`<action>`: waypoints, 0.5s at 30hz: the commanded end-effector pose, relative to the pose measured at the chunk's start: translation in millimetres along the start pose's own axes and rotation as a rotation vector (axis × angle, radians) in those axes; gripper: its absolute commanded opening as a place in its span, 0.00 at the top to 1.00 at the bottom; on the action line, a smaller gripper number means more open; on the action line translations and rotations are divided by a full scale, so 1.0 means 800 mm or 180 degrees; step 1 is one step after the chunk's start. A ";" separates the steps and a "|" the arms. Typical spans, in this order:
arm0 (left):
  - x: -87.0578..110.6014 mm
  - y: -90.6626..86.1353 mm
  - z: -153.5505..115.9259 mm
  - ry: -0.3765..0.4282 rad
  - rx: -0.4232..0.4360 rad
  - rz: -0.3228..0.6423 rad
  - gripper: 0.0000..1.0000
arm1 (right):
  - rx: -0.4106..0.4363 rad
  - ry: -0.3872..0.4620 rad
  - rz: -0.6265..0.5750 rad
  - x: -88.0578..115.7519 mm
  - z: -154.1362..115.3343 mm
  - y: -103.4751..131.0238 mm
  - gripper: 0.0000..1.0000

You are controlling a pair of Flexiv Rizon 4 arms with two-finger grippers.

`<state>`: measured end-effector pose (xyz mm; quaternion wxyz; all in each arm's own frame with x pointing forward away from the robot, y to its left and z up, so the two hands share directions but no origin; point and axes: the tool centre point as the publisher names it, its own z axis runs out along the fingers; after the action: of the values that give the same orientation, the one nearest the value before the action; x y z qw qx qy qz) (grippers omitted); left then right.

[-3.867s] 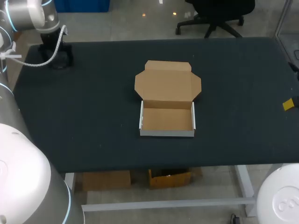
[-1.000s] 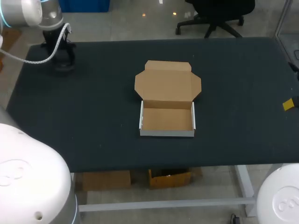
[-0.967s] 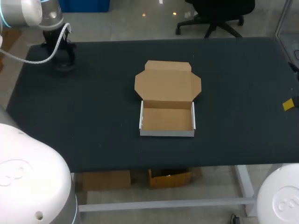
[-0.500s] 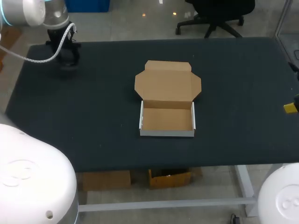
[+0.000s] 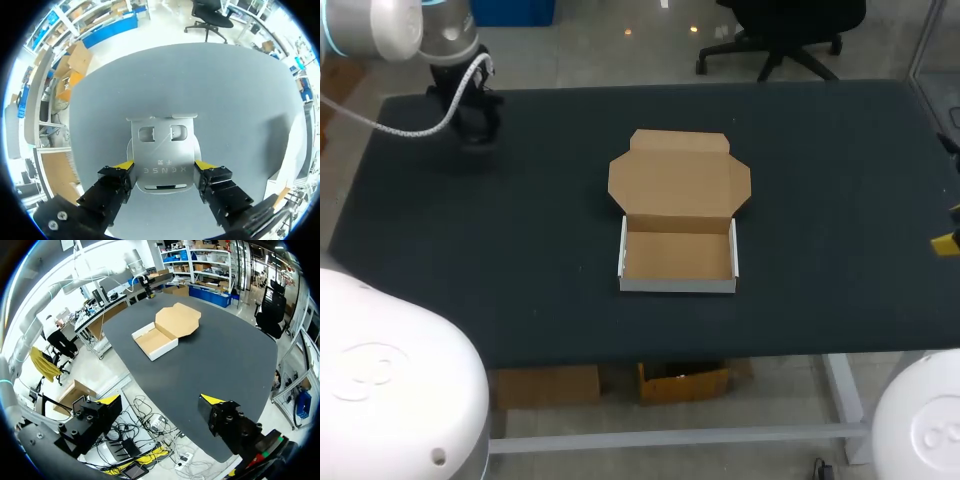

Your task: Assemble the packaging by folding the flat box into shape, placing the metal phone stand inside, and closing the box properly

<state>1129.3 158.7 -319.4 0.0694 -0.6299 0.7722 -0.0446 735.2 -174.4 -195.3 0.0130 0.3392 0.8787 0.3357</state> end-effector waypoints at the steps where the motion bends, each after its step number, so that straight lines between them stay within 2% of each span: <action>1: 0.010 0.012 -0.016 -0.0048 0.0060 0.0062 1.00 | 0.0003 -0.0008 0.0000 0.002 0.000 0.001 0.00; 7: 0.024 0.020 -0.033 -0.0028 0.0090 0.0205 1.00 | 0.0003 -0.0008 0.0000 0.002 0.000 0.001 0.00; 15: 0.047 0.025 -0.050 0.0045 0.0135 0.0409 1.00 | -0.0237 -0.0056 -0.0594 0.002 0.010 0.016 0.00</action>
<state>1104.5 128.3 -290.5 0.0727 -0.5789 0.8099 -0.0601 746.4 -163.7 -189.2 0.0571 0.2686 0.8942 0.3536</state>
